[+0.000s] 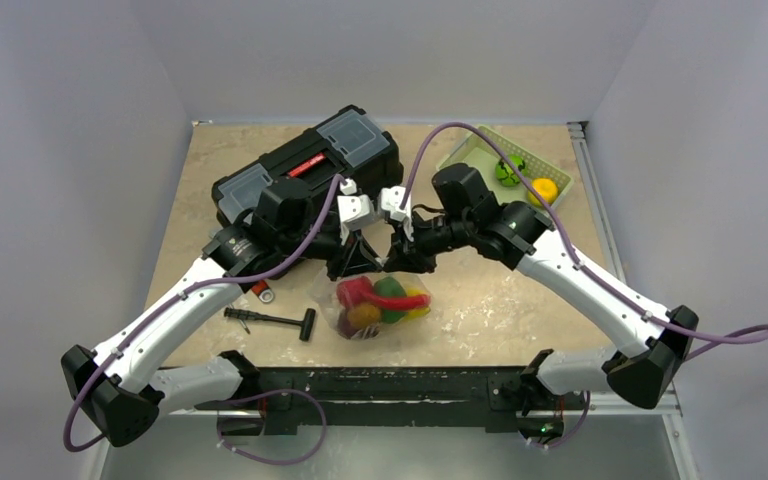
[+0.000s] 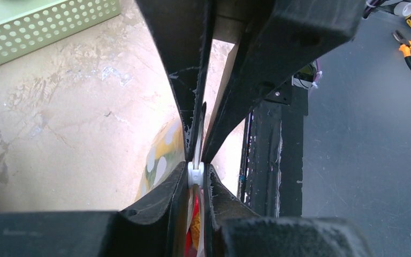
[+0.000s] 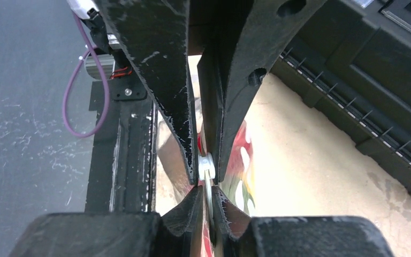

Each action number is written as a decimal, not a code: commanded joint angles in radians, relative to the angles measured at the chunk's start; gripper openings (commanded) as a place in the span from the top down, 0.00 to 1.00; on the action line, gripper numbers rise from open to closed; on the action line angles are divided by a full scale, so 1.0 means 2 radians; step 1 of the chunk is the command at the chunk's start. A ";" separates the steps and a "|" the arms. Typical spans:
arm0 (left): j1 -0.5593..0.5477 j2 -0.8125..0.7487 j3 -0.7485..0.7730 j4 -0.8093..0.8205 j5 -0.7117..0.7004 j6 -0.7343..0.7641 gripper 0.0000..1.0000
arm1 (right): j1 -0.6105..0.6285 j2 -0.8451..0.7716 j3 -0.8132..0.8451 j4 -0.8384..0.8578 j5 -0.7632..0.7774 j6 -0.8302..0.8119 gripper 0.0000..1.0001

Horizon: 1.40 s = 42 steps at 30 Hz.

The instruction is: Place the food in the zip-top bag and seal the zipper

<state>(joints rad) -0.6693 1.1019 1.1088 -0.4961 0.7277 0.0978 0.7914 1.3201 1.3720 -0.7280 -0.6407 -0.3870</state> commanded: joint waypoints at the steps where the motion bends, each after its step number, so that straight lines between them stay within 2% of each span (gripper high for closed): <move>1: -0.002 0.000 0.020 0.017 0.008 0.008 1.00 | 0.003 -0.030 -0.018 0.068 0.004 0.030 0.92; 3: -0.002 0.000 0.020 0.018 0.008 0.007 1.00 | 0.003 -0.032 -0.026 0.080 0.002 0.039 1.00; 7: -0.002 0.000 0.020 0.018 0.007 0.007 1.00 | 0.005 -0.033 -0.037 0.096 -0.003 0.058 1.00; 9: -0.002 0.001 0.021 0.019 0.004 0.004 1.00 | 0.007 -0.038 -0.050 0.120 0.023 0.089 1.00; 11: -0.002 0.001 0.022 0.019 -0.005 0.001 1.00 | 0.009 -0.051 -0.069 0.156 0.066 0.129 1.00; 15: -0.002 0.007 0.029 0.010 -0.025 -0.003 1.00 | 0.009 -0.084 -0.097 0.208 0.250 0.239 1.00; 21: -0.001 0.019 0.035 0.004 -0.033 -0.004 1.00 | 0.009 -0.116 -0.129 0.236 0.443 0.302 1.00; 26: -0.001 0.021 0.035 0.001 -0.048 -0.002 1.00 | 0.005 -0.154 -0.170 0.264 0.549 0.324 1.00; 29: -0.001 0.022 0.035 -0.001 -0.056 0.002 1.00 | -0.014 -0.177 -0.189 0.268 0.569 0.342 1.00; 35: -0.001 0.021 0.035 -0.006 -0.070 0.006 1.00 | -0.108 -0.211 -0.222 0.264 0.538 0.378 1.00; 42: 0.000 0.025 0.035 -0.007 -0.080 0.006 1.00 | -0.120 -0.219 -0.232 0.257 0.602 0.376 1.00</move>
<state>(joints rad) -0.6750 1.1660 1.1446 -0.4110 0.5655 0.0982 0.6193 0.9134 0.9237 -0.2493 0.2729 0.3679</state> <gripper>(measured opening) 0.112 0.005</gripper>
